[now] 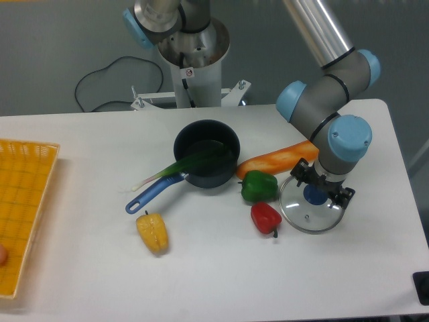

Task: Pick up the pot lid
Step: 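Lower the gripper onto the blue knob and close on it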

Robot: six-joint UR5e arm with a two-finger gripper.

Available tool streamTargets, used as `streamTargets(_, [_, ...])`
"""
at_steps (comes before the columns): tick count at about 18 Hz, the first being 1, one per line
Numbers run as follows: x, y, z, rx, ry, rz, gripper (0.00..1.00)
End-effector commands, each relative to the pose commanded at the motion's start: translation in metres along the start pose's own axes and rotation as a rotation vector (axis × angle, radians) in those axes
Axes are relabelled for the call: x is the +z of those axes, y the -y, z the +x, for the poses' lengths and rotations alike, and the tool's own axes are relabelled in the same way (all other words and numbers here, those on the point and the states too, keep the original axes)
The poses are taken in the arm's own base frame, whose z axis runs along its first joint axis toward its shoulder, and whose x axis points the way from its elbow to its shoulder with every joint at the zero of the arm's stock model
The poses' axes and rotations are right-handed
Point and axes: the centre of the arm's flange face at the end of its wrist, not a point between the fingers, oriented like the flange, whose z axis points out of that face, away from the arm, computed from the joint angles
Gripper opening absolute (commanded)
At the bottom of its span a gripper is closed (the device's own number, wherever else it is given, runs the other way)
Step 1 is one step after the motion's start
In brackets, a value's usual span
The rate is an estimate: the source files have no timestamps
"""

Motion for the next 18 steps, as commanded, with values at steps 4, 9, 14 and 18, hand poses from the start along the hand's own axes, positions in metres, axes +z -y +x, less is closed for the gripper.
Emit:
streamTargets(4, [0.0,-0.0008,-0.0004,0.0,0.0,0.002,1.0])
streamTargets(9, [0.0047,0.0006,0.0001,0.0,-0.009,0.004,1.0])
streamTargets(14, [0.0047,0.0006,0.0001,0.003,-0.009,0.004,1.0])
streamTargets(18, [0.0047,0.0006,0.0001,0.009,-0.009,0.004,0.97])
